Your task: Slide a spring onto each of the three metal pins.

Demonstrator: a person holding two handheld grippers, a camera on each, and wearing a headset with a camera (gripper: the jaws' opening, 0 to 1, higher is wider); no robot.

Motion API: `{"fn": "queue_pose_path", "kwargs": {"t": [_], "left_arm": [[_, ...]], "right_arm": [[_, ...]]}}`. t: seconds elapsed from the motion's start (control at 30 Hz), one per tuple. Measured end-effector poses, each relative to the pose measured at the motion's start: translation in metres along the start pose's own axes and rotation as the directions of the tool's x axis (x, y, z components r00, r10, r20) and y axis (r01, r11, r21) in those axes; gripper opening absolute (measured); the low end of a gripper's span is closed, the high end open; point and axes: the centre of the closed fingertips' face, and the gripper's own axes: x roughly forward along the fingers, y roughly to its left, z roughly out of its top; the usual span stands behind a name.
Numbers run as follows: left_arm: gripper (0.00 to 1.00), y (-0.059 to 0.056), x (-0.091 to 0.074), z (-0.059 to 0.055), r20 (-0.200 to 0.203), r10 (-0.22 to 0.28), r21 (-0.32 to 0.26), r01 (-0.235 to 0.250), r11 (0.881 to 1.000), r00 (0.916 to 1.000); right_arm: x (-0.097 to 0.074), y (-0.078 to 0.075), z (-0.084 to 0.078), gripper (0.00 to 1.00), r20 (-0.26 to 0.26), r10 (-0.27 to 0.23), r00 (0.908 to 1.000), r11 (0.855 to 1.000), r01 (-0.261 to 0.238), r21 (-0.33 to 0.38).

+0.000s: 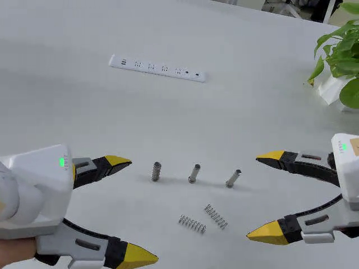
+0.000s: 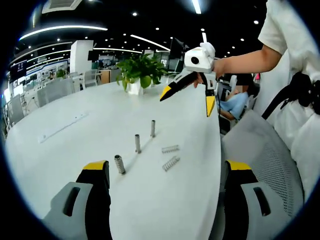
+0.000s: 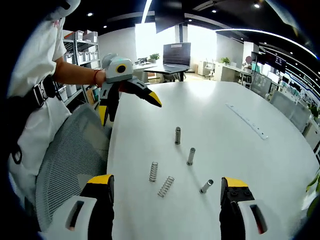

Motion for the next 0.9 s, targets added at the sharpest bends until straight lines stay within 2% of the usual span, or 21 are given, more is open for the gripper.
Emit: {"fn": "queue_pose_path", "kwargs": {"t": [0.13,0.3,0.5,0.67,0.7,0.77,0.8,0.87,0.9], "left_arm": [[0.94,-0.003,0.007,-0.001,-0.03,-0.014,0.018,0.015,1.0,0.9995],[0.93,-0.008,0.015,-0.003,-0.069,-0.031,0.043,0.034,0.998,0.9972],[0.88,-0.011,0.03,-0.007,-0.115,-0.055,0.067,0.063,0.996,0.9918],[0.8,-0.011,0.048,-0.017,-0.192,-0.085,0.098,0.106,0.99,0.9777],[0.77,-0.01,0.053,-0.021,-0.217,-0.089,0.099,0.113,0.989,0.9721],[0.71,-0.011,0.059,-0.028,-0.265,-0.099,0.138,0.14,0.981,0.9592],[0.67,-0.011,0.062,-0.03,-0.275,-0.098,0.141,0.141,0.98,0.9564],[0.61,-0.008,0.068,-0.038,-0.324,-0.088,0.153,0.144,0.978,0.9421],[0.56,-0.008,0.071,-0.039,-0.334,-0.085,0.161,0.145,0.976,0.9388]], "right_arm": [[-0.008,-0.001,-0.014,0.91,0.052,-0.027,0.9983,0.999,0.025,0.042],[-0.017,-0.001,-0.031,0.96,0.082,-0.055,0.9951,0.996,0.049,0.072],[-0.027,0.0,-0.045,0.94,0.101,-0.091,0.9907,0.991,0.08,0.109],[-0.034,0.002,-0.055,0.93,0.119,-0.118,0.9858,0.985,0.101,0.137],[-0.036,0.003,-0.056,0.93,0.126,-0.123,0.9843,0.984,0.105,0.143],[-0.039,0.003,-0.06,0.92,0.129,-0.133,0.9828,0.982,0.113,0.15],[-0.04,0.003,-0.061,0.92,0.132,-0.136,0.9819,0.981,0.115,0.154],[-0.043,0.003,-0.062,0.91,0.139,-0.144,0.9797,0.98,0.121,0.161],[-0.044,0.003,-0.062,0.91,0.141,-0.147,0.979,0.979,0.124,0.162]]}}
